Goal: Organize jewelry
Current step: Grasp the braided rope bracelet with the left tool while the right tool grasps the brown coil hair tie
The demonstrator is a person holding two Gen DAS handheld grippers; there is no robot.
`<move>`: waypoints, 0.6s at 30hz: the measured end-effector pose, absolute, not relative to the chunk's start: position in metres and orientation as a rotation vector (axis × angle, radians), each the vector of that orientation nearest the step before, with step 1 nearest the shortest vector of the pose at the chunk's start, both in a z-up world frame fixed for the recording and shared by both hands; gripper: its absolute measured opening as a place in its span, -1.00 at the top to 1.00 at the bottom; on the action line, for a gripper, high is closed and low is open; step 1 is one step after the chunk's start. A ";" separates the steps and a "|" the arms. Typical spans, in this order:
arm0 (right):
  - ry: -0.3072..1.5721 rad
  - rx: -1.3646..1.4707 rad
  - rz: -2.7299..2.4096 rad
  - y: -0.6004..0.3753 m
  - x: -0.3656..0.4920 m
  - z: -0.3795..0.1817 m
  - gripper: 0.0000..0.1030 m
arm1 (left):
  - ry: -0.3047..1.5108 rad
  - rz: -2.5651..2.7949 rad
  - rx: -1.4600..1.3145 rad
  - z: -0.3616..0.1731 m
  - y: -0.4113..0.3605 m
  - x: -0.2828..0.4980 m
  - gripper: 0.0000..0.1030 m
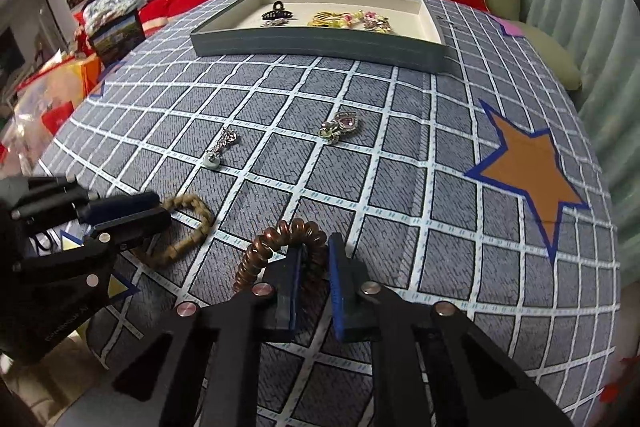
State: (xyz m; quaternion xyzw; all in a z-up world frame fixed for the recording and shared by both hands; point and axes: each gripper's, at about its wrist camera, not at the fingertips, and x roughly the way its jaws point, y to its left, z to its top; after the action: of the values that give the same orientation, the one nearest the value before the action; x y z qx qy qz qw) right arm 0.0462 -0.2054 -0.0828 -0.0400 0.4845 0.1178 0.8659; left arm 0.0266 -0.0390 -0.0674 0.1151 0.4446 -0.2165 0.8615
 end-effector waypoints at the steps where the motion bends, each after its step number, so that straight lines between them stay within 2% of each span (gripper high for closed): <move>1: 1.018 -0.063 0.248 -0.209 0.046 -0.083 0.74 | 0.937 -0.455 0.226 -0.067 -0.038 0.027 0.68; 18: 0.974 0.126 0.264 -0.242 0.061 -0.049 0.74 | 0.889 -0.432 0.041 -0.027 -0.008 0.050 0.68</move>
State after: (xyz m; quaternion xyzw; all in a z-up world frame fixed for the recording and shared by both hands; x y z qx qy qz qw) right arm 0.0611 -0.2418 -0.0494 0.0605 0.4661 0.1263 0.8736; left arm 0.0500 -0.0085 -0.0270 0.0195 0.4267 -0.2072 0.8801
